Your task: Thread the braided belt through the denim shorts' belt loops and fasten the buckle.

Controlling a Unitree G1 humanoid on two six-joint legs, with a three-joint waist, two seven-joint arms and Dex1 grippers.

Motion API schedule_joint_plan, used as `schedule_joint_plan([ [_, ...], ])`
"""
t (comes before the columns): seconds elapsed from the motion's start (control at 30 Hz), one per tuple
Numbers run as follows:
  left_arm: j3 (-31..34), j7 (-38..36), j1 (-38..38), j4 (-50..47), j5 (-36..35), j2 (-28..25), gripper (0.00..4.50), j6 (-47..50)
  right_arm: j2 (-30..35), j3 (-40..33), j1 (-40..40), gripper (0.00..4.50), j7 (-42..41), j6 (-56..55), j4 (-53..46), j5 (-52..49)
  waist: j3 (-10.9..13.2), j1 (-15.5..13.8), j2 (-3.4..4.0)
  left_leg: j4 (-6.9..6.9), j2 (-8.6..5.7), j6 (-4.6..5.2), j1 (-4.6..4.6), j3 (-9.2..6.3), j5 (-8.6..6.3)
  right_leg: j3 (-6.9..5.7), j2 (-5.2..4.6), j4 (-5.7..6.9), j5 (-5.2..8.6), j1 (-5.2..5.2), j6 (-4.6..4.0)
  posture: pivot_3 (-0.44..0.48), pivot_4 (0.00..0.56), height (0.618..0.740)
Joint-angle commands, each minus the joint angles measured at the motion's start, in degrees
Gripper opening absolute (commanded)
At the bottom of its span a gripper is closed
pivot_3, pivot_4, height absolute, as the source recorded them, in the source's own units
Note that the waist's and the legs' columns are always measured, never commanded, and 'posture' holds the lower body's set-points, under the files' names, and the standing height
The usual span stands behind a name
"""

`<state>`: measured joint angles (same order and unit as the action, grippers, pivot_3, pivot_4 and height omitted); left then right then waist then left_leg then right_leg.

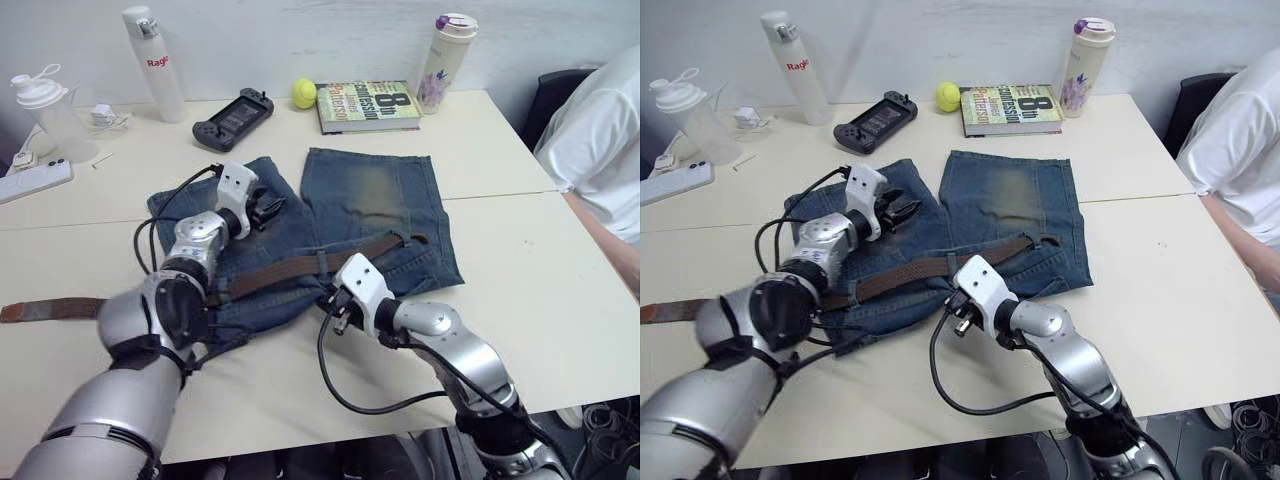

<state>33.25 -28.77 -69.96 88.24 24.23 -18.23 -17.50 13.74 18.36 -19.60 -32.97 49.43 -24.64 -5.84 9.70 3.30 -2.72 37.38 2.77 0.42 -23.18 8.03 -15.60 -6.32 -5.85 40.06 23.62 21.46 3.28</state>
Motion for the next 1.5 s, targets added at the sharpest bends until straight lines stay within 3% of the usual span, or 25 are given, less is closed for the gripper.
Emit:
schedule_joint_plan([
  [0.03,0.3,5.7,0.2,-10.7,-9.4,2.2,2.73,8.2,-0.5,-8.3,0.9,0.37,0.6,-1.9,-0.2,-4.5,0.0,0.0,0.0,-0.01,0.0,0.0,-0.01,0.0,0.0,0.0,0.02,0.0,0.0,0.01,0.0,0.0,0.15,0.74],
  [0.2,0.4,7.4,1.0,-13.2,-13.2,2.9,2.73,10.0,0.1,-21.1,1.0,0.37,0.6,-0.8,-2.1,-10.7,0.0,-0.1,0.0,-0.01,0.0,-0.01,-0.02,0.01,0.0,0.03,0.06,0.0,0.0,0.01,0.0,0.0,0.15,0.74],
  [0.27,1.0,8.1,1.3,-13.9,-14.8,3.1,2.73,10.5,0.2,-26.9,0.8,1.37,-0.7,1.8,-4.0,-15.8,0.0,-0.1,0.0,-0.02,-0.01,0.0,-0.02,0.0,0.0,0.03,0.06,-0.01,0.0,0.01,0.0,0.0,0.15,0.74],
  [0.3,1.4,8.1,1.6,-14.4,-15.7,3.4,2.73,10.6,-0.1,-29.9,0.7,1.53,-1.8,4.0,-5.4,-19.9,0.0,-0.2,0.0,-0.02,-0.01,-0.01,-0.02,0.01,0.0,0.05,0.06,-0.01,0.0,0.01,0.0,0.0,0.15,0.74],
  [0.33,1.5,7.9,1.9,-15.0,-16.4,3.7,2.73,10.7,-0.6,-32.2,0.5,2.02,-2.6,5.9,-6.4,-23.6,0.0,-0.4,0.0,-0.03,-0.02,-0.01,-0.02,0.01,0.0,0.05,0.06,-0.02,0.0,-0.01,0.0,0.0,0.15,0.74],
  [0.37,1.5,7.6,2.3,-15.7,-17.3,4.1,2.73,10.9,-0.5,-33.3,0.7,2.29,-3.3,7.1,-7.2,-25.9,0.0,-1.0,0.01,-0.02,-0.05,0.0,-0.04,0.0,0.0,0.05,0.05,-0.03,0.0,-0.01,0.0,0.0,0.15,0.74],
  [0.53,-0.4,3.4,5.0,-22.4,-23.2,8.5,2.73,12.9,-0.3,-31.7,1.6,4.49,-3.6,10.7,-9.5,-31.1,0.0,-2.2,0.01,0.12,-0.15,0.06,-0.13,-0.01,-0.03,0.19,0.05,-0.09,-0.01,-0.09,0.0,0.0,0.15,0.74],
  [0.73,-5.7,2.1,10.2,-33.0,-27.7,12.6,2.73,17.6,0.7,-33.1,-0.1,4.49,-0.5,7.6,-6.0,-32.5,0.0,-1.7,0.04,0.07,-0.09,0.04,-0.11,0.01,-0.02,0.23,0.14,-0.11,-0.01,-0.08,0.0,0.0,0.15,0.74],
  [0.9,-11.0,-3.7,16.9,-51.3,-34.5,13.7,2.73,26.5,14.3,-38.7,-4.2,4.49,3.1,-8.3,13.7,-19.1,0.1,-1.9,0.08,0.12,-0.16,0.08,-0.12,0.03,-0.03,0.28,0.08,-0.33,-0.01,-0.13,0.0,0.0,0.15,0.74],
  [1.0,-13.8,-3.8,21.5,-60.7,-36.4,13.9,2.73,31.6,20.0,-39.1,-4.5,4.49,0.4,-15.5,24.2,-15.8,0.1,-2.1,0.1,0.12,-0.15,0.09,-0.1,-0.02,-0.04,0.28,0.09,-0.36,-0.01,-0.19,0.0,0.0,0.15,0.74],
  [1.33,-16.7,-0.8,23.3,-60.7,-38.3,11.8,2.73,32.2,16.6,-35.7,-11.8,4.49,0.0,-29.1,42.1,-13.4,0.1,-1.7,0.31,0.02,-0.02,0.04,0.13,-0.02,-0.01,0.34,0.27,-0.49,-0.01,-0.43,0.0,0.0,0.15,0.74],
  [1.5,-20.5,-12.6,33.2,-79.9,-45.7,5.2,2.73,41.1,14.5,-34.7,-9.0,4.49,-3.1,-28.4,33.6,-17.2,0.2,-1.6,0.4,-0.05,-0.04,0.05,0.07,-0.12,-0.02,0.31,0.26,-0.5,-0.01,-0.52,0.0,0.0,0.15,0.74],
])
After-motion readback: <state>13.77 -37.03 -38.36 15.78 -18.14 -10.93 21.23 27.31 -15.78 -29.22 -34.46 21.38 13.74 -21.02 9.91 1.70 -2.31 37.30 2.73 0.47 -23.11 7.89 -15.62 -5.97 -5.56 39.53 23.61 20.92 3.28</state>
